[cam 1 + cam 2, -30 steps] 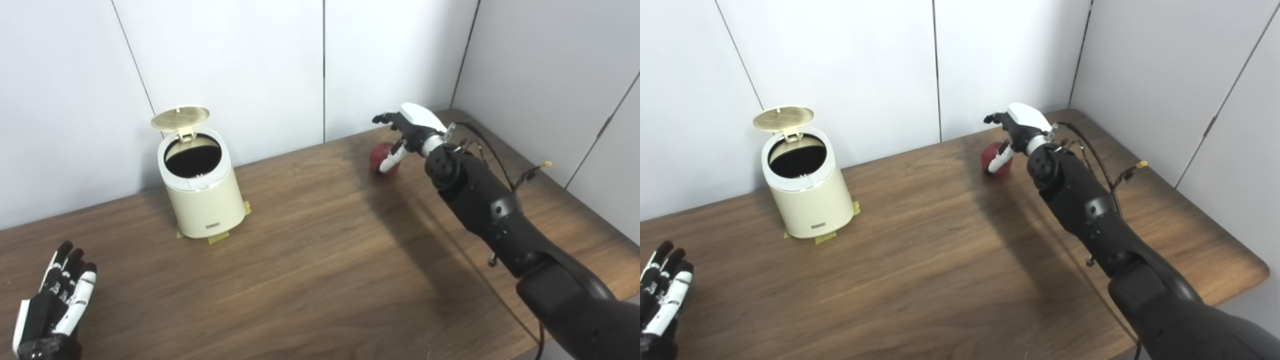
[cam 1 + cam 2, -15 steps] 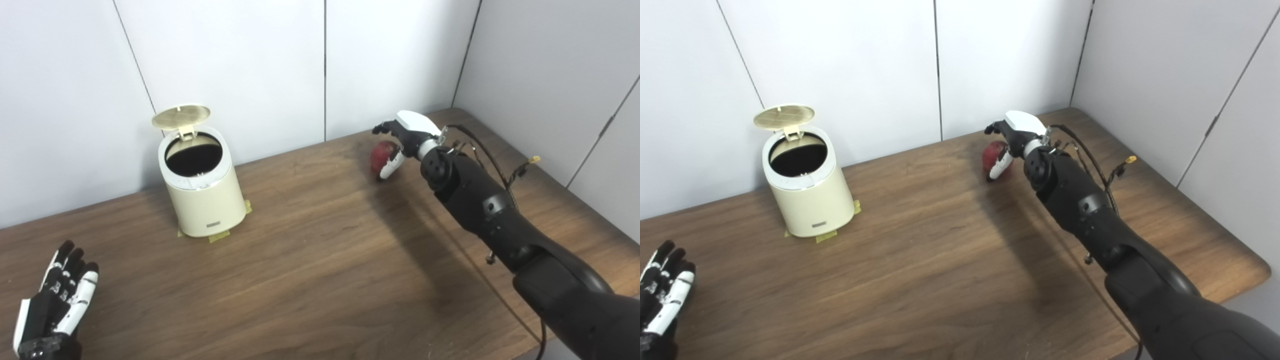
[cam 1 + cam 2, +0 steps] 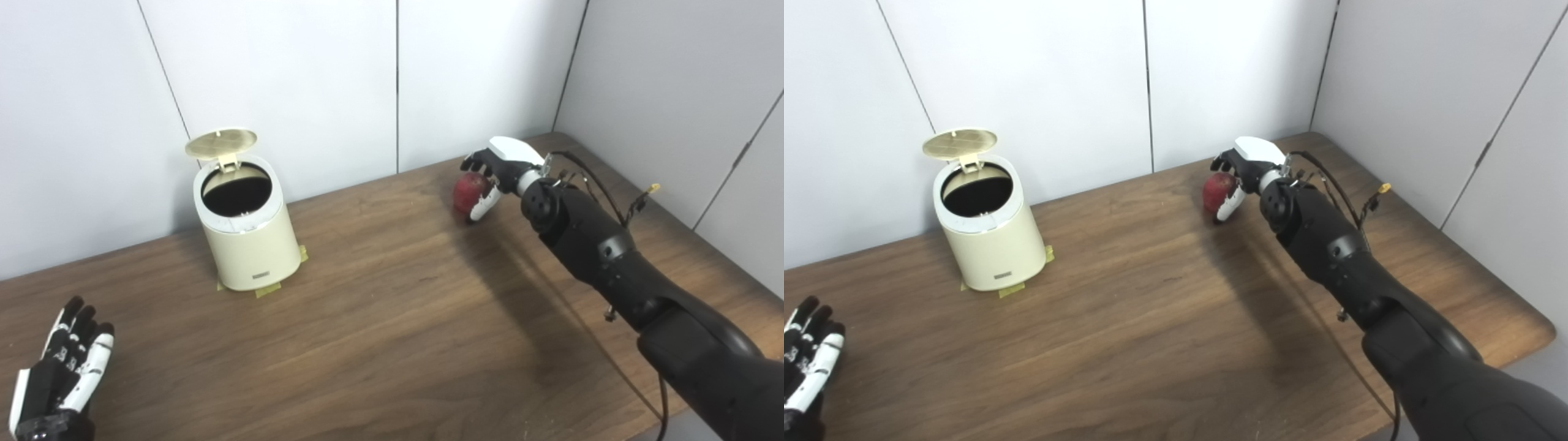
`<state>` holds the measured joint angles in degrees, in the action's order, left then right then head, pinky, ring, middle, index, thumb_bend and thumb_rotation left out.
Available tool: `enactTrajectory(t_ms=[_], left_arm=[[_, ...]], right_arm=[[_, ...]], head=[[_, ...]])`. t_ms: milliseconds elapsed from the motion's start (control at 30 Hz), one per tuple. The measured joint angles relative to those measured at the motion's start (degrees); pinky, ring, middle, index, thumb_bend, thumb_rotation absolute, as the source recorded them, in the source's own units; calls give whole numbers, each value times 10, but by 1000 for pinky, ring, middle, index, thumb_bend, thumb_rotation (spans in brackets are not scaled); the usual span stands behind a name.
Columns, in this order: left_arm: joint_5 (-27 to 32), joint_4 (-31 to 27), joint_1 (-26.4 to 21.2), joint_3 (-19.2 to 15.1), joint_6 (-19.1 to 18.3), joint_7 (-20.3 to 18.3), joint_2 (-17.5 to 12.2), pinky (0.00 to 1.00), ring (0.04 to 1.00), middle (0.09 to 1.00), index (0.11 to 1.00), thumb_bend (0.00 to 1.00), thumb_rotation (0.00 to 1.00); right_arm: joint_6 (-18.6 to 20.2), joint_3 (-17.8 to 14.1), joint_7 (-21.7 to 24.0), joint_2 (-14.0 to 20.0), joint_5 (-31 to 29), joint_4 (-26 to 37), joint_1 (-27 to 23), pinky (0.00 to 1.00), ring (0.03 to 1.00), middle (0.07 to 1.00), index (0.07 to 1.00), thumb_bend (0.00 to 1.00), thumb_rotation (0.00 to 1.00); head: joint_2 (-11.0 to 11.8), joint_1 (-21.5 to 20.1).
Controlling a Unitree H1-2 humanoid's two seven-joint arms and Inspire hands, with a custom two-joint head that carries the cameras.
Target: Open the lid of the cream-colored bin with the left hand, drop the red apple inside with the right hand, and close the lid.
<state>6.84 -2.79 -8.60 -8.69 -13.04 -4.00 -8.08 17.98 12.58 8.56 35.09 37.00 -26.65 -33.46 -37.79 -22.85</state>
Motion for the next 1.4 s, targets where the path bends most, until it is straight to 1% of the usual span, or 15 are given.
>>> enactTrajectory(t_ms=[133,200,267,367,500,533,567,667,733,800,933,1000,1200,1300,1400], left_arm=[[-7,1,0,-2,2,14,1,947,948,921,936,316,230],[-7,1,0,-2,2,16,1,961,939,910,931,326,248],[-6,1,0,-3,2,18,1,962,939,909,928,314,247],[-3,1,0,-5,2,19,3,951,936,913,924,296,205],[-2,0,0,-7,2,22,5,956,937,909,928,306,202],[-2,0,0,-7,2,22,5,955,936,910,929,321,219],[-2,0,0,-7,2,23,5,958,937,913,933,330,233],[-6,0,0,-7,2,26,5,924,924,899,911,343,227],[-8,0,0,-6,2,30,5,928,925,900,912,342,216],[-8,0,0,-6,2,31,4,938,926,898,915,346,202],[-2,1,0,-9,2,31,4,928,921,895,912,358,203],[-3,1,0,-8,2,31,4,944,936,908,923,337,217],[-1,1,0,-7,2,30,4,917,915,897,915,314,161],[-1,1,0,-6,2,30,5,950,926,903,921,310,165],[-1,1,0,-6,2,31,5,931,921,899,915,321,178]], right_arm=[[-4,-2,0,1,-4,0,2,557,633,706,741,875,118],[-4,-4,0,1,-6,0,4,503,579,656,738,855,110],[-4,-5,0,0,-8,0,7,499,574,647,726,850,97],[-4,-10,-2,0,-15,0,14,501,572,641,686,851,80],[-20,-27,-35,-5,-24,-1,27,438,516,581,620,840,41],[-26,-30,-46,-6,-27,-2,29,421,488,513,575,687,20],[-33,-37,-59,-9,-30,-2,32,429,454,491,540,588,8],[-57,-53,-110,-18,-36,-3,38,453,455,497,481,528,0],[-74,-54,-126,-21,-39,-5,39,456,458,500,471,522,0],[-79,-54,-136,-23,-41,-6,41,458,451,500,474,521,0],[-86,-58,-146,-24,-42,-5,44,448,436,501,482,520,0],[-87,-59,-148,-24,-42,2,47,436,432,502,484,520,0],[-97,-58,-152,-24,-39,8,51,431,431,497,492,520,0],[-101,-57,-155,-24,-39,8,51,429,430,496,493,520,0],[-105,-59,-158,-24,-40,11,52,412,420,487,506,519,0]], head=[[-1,2],[-2,2],[-2,2],[-3,-1],[-4,0],[-4,0],[-4,0],[-3,1],[-3,2],[-3,3],[-4,3],[-4,3],[-3,4],[-2,6],[-1,9]])
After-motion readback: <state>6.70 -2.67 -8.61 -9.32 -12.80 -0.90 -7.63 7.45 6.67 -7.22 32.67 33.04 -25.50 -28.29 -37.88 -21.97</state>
